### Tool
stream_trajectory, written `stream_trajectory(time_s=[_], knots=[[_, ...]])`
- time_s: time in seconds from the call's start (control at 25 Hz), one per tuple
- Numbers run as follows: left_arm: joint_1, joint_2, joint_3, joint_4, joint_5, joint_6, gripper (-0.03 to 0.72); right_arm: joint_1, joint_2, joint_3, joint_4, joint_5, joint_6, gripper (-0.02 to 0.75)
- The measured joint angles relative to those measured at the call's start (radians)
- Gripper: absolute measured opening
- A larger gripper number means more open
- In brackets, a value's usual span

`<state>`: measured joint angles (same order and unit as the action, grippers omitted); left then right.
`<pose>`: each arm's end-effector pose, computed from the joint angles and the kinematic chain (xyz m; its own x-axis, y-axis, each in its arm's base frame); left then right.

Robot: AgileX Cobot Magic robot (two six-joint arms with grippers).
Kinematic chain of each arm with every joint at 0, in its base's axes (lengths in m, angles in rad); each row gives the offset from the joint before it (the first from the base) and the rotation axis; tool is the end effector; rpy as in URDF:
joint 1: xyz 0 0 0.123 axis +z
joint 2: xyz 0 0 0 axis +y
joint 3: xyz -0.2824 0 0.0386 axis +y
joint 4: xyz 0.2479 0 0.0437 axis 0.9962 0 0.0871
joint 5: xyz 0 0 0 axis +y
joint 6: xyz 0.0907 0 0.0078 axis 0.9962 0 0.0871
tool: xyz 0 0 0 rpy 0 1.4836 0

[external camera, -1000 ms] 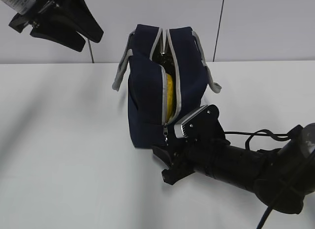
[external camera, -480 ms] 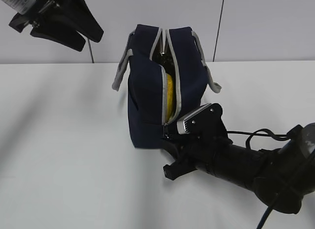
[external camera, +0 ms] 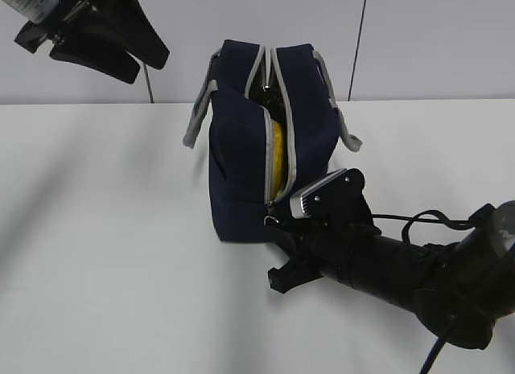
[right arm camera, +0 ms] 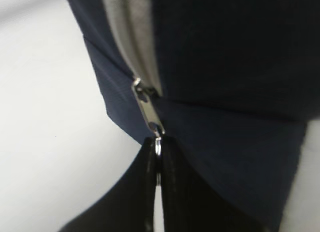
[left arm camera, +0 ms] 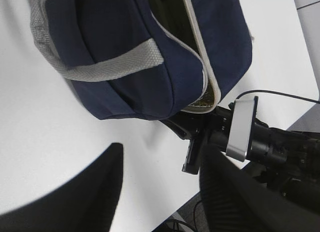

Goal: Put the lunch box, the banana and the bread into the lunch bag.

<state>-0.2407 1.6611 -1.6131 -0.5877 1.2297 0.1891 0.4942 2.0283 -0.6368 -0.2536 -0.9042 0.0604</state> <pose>0.3254 -0.1289 0.3623 -0.8900 0.1920 -0.4136 0.3938 0.7809 -0.4849 0.2804 0.1714 0.0870 -0.2926 -0.2672 -0.9181 -0.6558 0.7549 -0.0107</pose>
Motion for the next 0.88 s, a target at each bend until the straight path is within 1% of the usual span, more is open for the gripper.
stream_trajectory(time_s=[0.4,0.72,0.88], knots=[[0.000,0.000,0.000,0.000,-0.002,0.000,0.354,0.000,-0.069,0.047,-0.002,0.006,0.000,-0.016],[-0.001,0.000,0.000,0.000,-0.002,0.000,0.351,0.000,-0.128,0.052,-0.115,0.010,0.010,-0.016],[-0.001,0.000,0.000,0.000,-0.003,0.000,0.351,0.000,-0.167,0.052,-0.136,0.042,0.022,-0.016]])
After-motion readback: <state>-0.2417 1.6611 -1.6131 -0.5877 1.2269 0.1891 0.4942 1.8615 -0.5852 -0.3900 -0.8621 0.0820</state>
